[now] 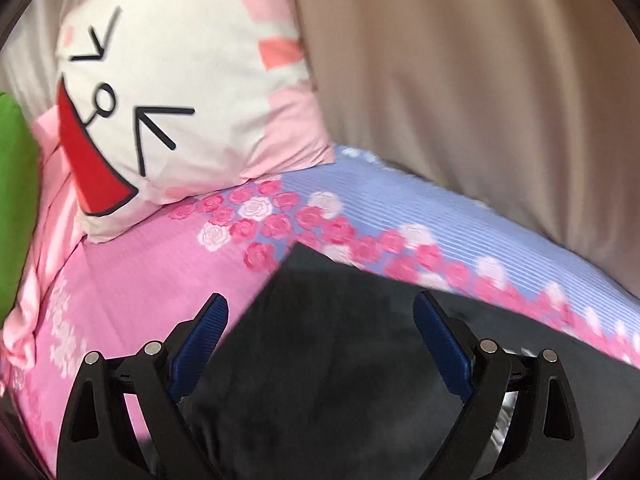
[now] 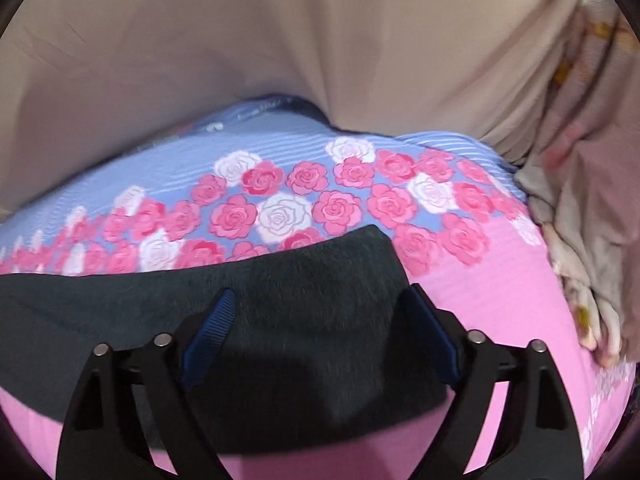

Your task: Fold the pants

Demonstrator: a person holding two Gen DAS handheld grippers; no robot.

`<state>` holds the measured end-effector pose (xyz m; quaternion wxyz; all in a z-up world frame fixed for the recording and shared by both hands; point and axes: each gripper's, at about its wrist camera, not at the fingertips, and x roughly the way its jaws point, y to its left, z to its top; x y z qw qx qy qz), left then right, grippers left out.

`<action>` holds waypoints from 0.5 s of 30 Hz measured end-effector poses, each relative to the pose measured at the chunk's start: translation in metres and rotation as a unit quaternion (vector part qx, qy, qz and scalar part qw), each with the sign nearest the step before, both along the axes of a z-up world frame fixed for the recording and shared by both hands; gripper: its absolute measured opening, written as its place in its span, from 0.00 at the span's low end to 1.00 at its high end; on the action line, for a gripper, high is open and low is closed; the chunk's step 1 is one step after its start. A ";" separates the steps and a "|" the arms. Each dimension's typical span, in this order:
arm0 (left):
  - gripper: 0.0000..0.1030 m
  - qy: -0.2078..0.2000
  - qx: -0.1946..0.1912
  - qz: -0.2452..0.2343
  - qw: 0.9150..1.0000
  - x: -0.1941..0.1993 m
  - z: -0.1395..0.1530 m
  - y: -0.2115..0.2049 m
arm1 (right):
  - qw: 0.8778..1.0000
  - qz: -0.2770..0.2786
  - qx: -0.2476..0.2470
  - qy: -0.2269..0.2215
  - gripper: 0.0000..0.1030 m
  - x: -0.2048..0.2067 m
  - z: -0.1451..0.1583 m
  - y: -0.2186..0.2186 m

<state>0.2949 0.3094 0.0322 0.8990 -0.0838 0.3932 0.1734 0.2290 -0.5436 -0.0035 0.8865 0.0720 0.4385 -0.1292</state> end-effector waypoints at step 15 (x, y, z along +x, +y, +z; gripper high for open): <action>0.07 -0.050 -0.049 -0.043 0.997 -0.044 0.040 0.001 | 0.992 0.030 0.018 -0.122 0.01 -0.084 0.070 0.025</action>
